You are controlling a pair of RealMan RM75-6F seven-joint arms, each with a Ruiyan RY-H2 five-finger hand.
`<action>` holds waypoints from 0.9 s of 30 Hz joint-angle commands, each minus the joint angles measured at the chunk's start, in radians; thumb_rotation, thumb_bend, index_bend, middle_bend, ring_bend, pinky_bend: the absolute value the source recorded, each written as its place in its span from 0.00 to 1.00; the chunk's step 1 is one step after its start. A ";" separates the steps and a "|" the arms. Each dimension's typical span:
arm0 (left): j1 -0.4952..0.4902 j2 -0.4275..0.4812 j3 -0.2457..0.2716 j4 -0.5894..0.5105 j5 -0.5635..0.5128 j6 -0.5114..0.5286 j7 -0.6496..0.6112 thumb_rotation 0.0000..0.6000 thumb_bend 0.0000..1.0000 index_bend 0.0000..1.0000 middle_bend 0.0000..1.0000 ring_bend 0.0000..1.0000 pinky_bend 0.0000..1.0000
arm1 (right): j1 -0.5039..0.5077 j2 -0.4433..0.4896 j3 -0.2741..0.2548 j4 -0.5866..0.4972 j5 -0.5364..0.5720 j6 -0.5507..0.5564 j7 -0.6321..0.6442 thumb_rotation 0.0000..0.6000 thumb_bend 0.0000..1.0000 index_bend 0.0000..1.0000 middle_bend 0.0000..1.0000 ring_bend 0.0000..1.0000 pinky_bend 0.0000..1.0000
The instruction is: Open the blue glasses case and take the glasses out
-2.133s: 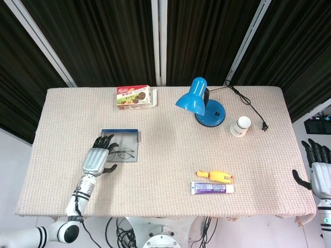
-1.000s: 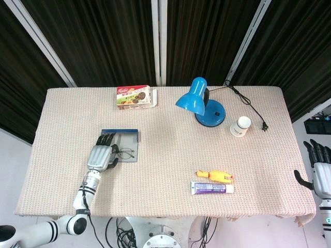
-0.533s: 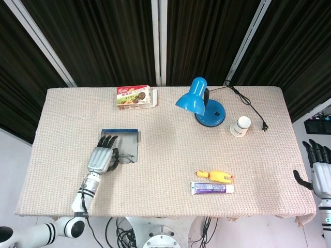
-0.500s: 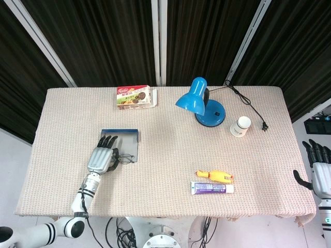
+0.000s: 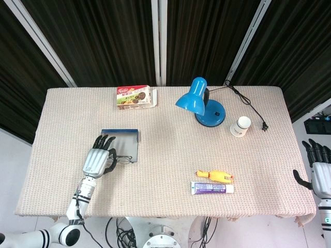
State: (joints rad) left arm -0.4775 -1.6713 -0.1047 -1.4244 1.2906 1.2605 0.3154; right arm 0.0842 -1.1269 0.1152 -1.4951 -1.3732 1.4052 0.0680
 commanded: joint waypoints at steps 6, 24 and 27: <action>0.033 0.039 0.024 -0.061 0.044 0.041 -0.003 1.00 0.47 0.76 0.13 0.00 0.01 | 0.001 0.002 -0.001 -0.012 -0.005 0.004 -0.013 1.00 0.27 0.00 0.00 0.00 0.00; 0.104 0.240 0.138 -0.324 0.000 -0.032 0.081 1.00 0.47 0.71 0.14 0.00 0.00 | 0.005 0.005 -0.003 -0.034 -0.009 0.006 -0.041 1.00 0.27 0.00 0.00 0.00 0.00; 0.093 0.264 0.143 -0.335 -0.017 -0.081 0.065 1.00 0.43 0.44 0.11 0.00 0.00 | 0.005 0.006 -0.002 -0.037 -0.008 0.007 -0.044 1.00 0.27 0.00 0.00 0.00 0.00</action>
State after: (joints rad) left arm -0.3770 -1.4237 0.0328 -1.7500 1.2859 1.2055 0.3923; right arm 0.0887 -1.1210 0.1129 -1.5320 -1.3811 1.4120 0.0244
